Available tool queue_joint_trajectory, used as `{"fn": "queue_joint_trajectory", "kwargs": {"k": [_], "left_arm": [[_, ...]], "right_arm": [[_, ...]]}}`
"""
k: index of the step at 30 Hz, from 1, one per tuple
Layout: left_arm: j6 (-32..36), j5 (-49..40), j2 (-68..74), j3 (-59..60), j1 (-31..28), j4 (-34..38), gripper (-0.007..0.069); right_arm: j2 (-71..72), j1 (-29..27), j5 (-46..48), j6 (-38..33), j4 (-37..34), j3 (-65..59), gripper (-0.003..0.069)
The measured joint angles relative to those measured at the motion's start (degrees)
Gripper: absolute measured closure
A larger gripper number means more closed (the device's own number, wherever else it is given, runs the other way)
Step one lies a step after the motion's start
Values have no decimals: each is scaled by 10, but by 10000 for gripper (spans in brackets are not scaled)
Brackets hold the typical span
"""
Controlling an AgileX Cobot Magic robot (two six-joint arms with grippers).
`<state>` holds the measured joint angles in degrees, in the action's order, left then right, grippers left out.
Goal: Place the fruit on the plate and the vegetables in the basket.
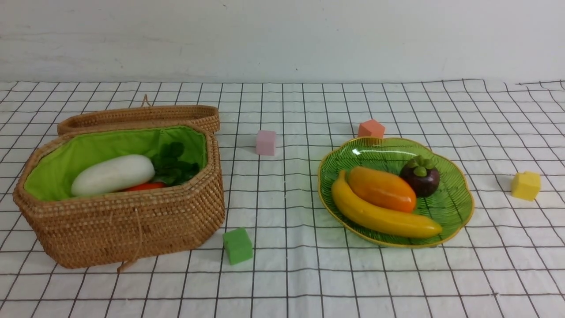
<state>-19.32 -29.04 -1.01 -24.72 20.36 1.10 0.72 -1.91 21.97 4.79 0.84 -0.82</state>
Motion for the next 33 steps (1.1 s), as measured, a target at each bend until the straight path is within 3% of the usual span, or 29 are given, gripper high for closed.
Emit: {"fn": "queue_joint_trajectory", "kwargs": {"k": [4, 10, 14, 20, 28, 33], "left_arm": [[48, 71, 0, 86, -103, -1, 634], [16, 94, 0, 200, -175, -6, 630], [-30, 80, 0, 258, -182, -22, 626], [-44, 68, 0, 264, -175, -41, 622], [29, 68, 0, 265, -175, -42, 613], [40, 68, 0, 265, -175, -42, 607]], "right_arm": [[0, 0, 0, 0, 0, 0, 421], [1, 0, 0, 0, 0, 0, 421], [0, 0, 0, 0, 0, 0, 421], [0, 0, 0, 0, 0, 0, 421], [1, 0, 0, 0, 0, 0, 421], [1, 0, 0, 0, 0, 0, 421]]}}
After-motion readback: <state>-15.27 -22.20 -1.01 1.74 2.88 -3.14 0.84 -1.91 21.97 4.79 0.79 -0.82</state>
